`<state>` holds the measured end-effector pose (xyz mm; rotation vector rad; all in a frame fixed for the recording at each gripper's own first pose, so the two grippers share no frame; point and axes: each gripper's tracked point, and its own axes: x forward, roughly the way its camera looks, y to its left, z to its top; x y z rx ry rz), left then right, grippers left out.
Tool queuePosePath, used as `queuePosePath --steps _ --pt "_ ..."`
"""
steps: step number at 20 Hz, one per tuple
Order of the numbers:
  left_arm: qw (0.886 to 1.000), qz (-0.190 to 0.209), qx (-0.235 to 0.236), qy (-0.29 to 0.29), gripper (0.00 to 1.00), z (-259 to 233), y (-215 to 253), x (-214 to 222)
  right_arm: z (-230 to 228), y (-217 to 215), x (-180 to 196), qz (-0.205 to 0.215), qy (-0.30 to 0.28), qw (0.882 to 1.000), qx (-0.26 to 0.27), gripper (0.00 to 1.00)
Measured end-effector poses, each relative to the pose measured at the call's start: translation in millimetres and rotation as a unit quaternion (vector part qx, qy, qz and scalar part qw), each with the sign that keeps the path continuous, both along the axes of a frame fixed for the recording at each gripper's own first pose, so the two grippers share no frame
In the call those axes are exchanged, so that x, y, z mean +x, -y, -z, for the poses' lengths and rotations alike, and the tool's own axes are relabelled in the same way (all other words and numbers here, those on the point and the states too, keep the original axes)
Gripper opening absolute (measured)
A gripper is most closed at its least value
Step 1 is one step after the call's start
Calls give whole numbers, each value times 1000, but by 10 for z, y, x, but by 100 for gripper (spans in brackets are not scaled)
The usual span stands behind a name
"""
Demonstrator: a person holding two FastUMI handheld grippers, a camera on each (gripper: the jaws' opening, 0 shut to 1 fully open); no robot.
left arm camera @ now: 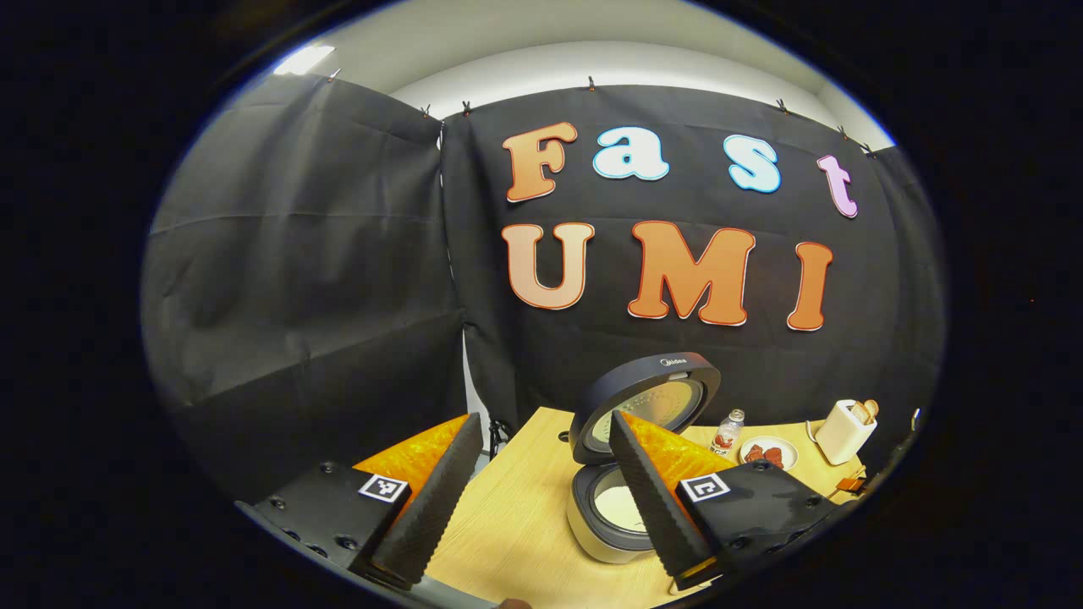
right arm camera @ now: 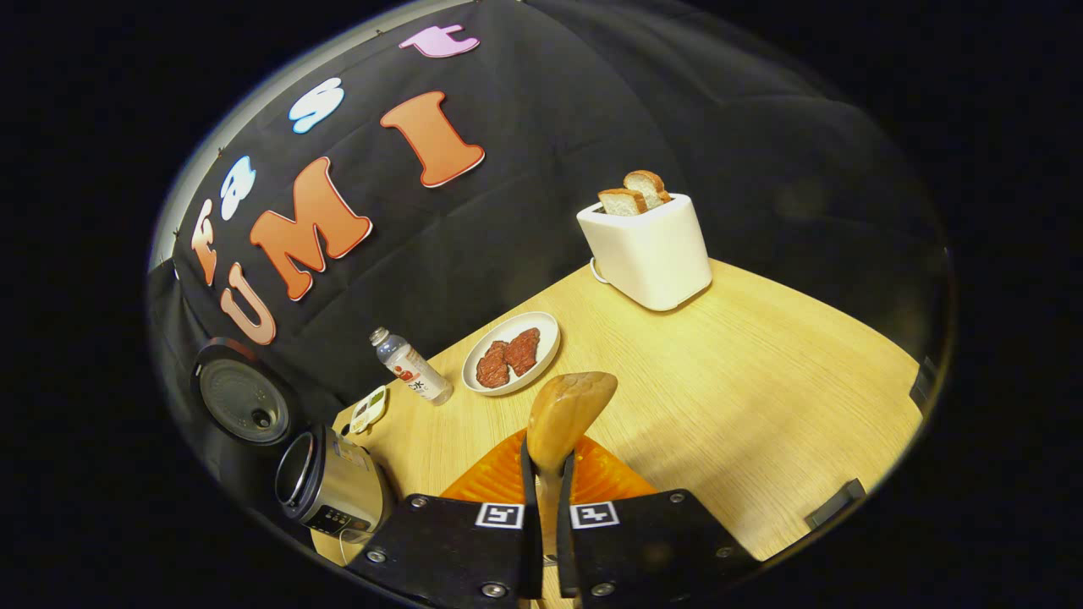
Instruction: Close the left gripper, press the button to open the rice cooker; take a wooden spoon from the chopstick holder with the right hand, scoop a spoonful of rice and pour it into the rice cooker, then put the wooden spoon back into the chopstick holder.
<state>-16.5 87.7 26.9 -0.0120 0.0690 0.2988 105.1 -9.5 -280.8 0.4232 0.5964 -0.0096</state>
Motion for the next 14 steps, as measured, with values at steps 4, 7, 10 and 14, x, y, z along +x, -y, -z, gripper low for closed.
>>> queuePosePath --steps 4,7,10,14 --pt "1000 9 -2 -2 100 -16 -69 -25 -234 -56 -89 -7 14 999 -38 0" --pt "1000 21 -8 10 100 -109 -101 -24 -651 -93 -124 -8 50 996 -80 0" --pt "999 33 -8 10 99 -106 -144 8 -1086 -220 -219 -19 85 991 -102 0" --pt "998 55 -5 9 100 -118 -210 64 -1529 -464 -472 -14 123 986 -111 0"
